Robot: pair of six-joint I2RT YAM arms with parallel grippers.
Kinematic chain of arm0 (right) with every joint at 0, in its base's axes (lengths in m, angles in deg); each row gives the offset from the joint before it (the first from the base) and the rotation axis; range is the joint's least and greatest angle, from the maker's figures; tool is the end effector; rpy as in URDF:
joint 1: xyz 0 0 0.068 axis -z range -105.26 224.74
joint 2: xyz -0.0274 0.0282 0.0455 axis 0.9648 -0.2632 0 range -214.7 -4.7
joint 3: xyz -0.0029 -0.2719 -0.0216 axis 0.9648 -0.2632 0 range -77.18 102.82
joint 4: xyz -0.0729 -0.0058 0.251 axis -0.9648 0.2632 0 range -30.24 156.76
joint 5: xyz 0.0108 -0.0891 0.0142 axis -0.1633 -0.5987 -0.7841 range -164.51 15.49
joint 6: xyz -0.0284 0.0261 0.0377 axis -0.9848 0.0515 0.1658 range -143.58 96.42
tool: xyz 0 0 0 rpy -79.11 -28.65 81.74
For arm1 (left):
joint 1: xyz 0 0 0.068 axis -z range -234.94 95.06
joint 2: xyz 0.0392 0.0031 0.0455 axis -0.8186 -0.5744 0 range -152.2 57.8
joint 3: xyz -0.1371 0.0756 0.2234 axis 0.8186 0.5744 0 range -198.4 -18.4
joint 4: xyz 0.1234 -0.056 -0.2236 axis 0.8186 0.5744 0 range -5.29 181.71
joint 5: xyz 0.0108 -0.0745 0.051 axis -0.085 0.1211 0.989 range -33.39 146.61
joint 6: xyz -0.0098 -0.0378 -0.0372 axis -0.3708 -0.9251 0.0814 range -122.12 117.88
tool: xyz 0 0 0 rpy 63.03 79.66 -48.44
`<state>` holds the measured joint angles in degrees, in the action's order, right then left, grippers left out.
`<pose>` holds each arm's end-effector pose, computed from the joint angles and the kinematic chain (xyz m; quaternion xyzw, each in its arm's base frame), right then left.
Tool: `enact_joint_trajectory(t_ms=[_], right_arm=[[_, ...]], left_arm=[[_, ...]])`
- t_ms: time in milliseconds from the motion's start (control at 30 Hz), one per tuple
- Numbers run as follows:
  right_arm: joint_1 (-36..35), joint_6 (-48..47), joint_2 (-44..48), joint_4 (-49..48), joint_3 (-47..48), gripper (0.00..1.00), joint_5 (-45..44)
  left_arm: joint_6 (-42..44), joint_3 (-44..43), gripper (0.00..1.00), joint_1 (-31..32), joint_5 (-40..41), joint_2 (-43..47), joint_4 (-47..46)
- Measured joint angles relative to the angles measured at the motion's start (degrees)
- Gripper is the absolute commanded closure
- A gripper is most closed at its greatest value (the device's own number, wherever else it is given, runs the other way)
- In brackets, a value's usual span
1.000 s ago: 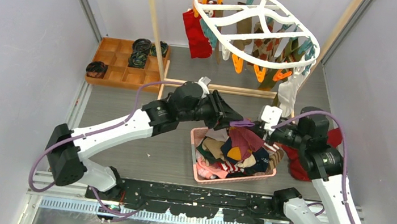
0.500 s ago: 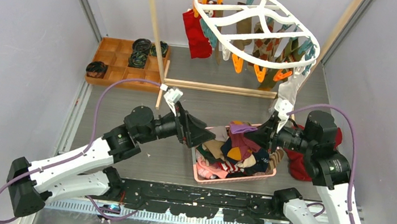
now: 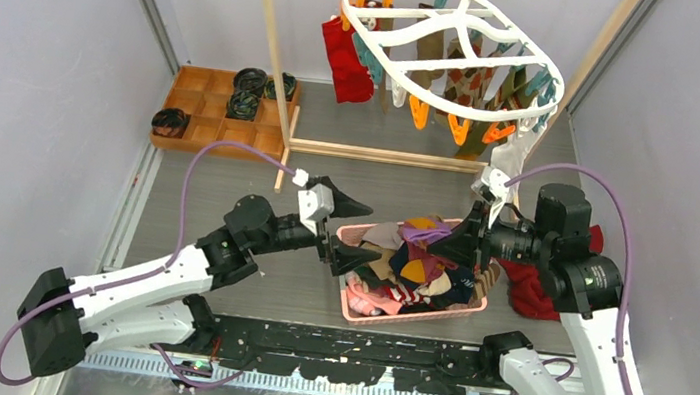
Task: Clip the socks to the hanger
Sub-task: Pick up the sock from the bin.
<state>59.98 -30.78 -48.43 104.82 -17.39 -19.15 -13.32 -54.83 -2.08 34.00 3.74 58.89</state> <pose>0.1187 0.0616 0.3756 -0.3768 0.7042 0.4290 0.4221 0.1233 -0.1857 0.3254 0.3668 0.5474 -0.5019 0.5602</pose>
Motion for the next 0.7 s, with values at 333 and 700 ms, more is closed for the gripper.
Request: enact_joint_trajectory(t_ms=[333, 700], right_arm=[[0.39, -12.92, -1.46, 17.11, 3.37, 0.99, 1.88], [1.81, -13.11, 1.03, 20.04, 4.31, 0.99, 5.33]], left_arm=[[7.06, 9.94, 0.15, 0.72, -3.43, -4.63, -17.97], [16.55, 5.11, 0.23, 12.9, -1.51, -11.1, -23.23]])
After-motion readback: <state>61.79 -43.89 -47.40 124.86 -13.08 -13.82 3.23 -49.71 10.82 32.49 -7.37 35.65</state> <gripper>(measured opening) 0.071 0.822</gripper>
